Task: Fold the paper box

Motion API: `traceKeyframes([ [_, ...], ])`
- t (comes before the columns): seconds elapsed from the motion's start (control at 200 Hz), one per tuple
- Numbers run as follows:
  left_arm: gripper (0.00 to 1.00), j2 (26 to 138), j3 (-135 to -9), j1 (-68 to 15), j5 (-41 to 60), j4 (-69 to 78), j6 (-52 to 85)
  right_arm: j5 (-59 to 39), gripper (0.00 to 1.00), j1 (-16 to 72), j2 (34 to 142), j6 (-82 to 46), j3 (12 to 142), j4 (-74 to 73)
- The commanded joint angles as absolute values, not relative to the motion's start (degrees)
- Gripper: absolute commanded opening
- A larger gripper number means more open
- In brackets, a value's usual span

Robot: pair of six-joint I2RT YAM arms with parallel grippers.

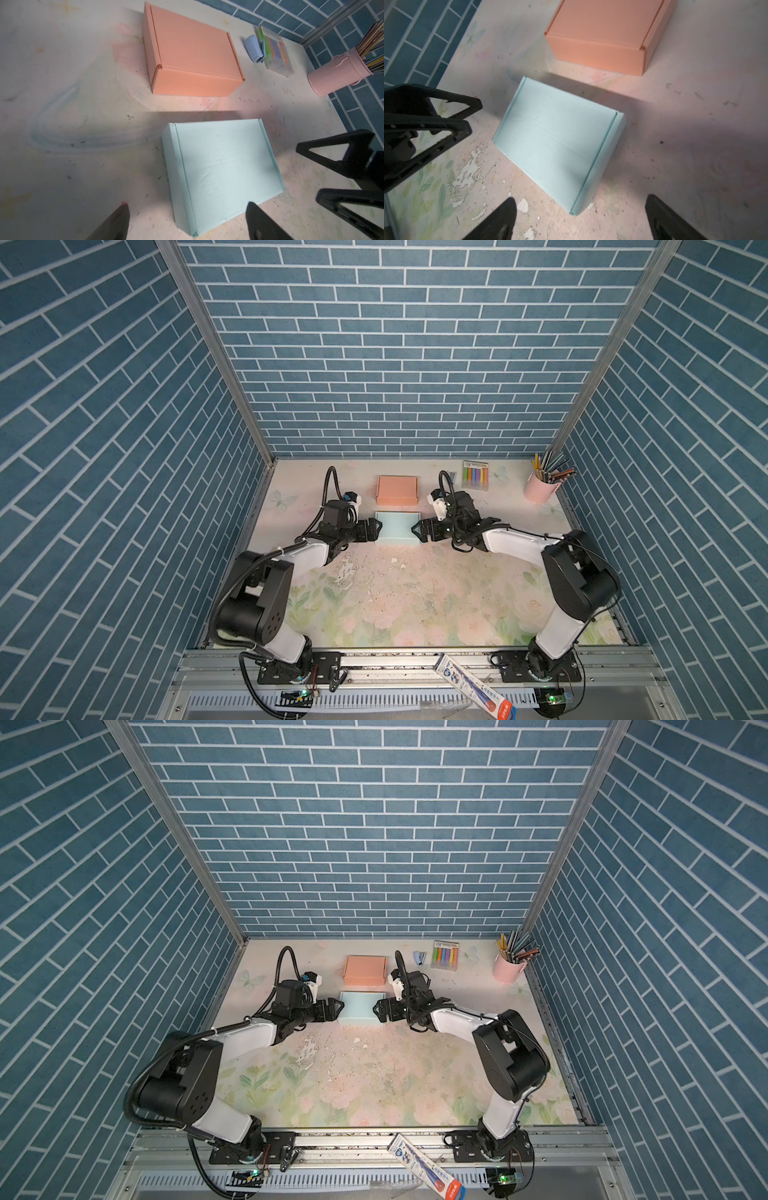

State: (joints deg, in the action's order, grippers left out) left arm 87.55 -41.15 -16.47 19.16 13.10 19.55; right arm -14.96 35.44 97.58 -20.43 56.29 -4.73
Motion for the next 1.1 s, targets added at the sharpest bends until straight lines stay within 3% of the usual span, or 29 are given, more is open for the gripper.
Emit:
traceKeyframes([
  [0.0,0.88,81.03,-38.72,-16.17,12.48,6.9,17.18,-10.49,0.97,34.71,89.41,-17.37,50.36,-6.83],
  [0.185,0.88,69.02,-33.01,-16.43,6.37,2.04,18.92,-0.79,0.98,33.05,73.73,-16.0,37.5,-11.61],
  [0.625,0.88,47.24,-24.09,-16.11,-10.73,-1.81,24.03,19.1,0.98,23.84,47.17,-18.21,21.98,-11.41],
  [0.88,0.88,41.21,-18.9,-16.1,-21.9,6.23,18.01,31.53,0.98,22.68,42.44,-10.39,14.49,-25.8],
  [1.095,0.88,39.47,-13.39,-16.08,-27.56,20.54,8.25,27.2,0.98,14.8,48.14,-4.9,11.96,-36.86],
])
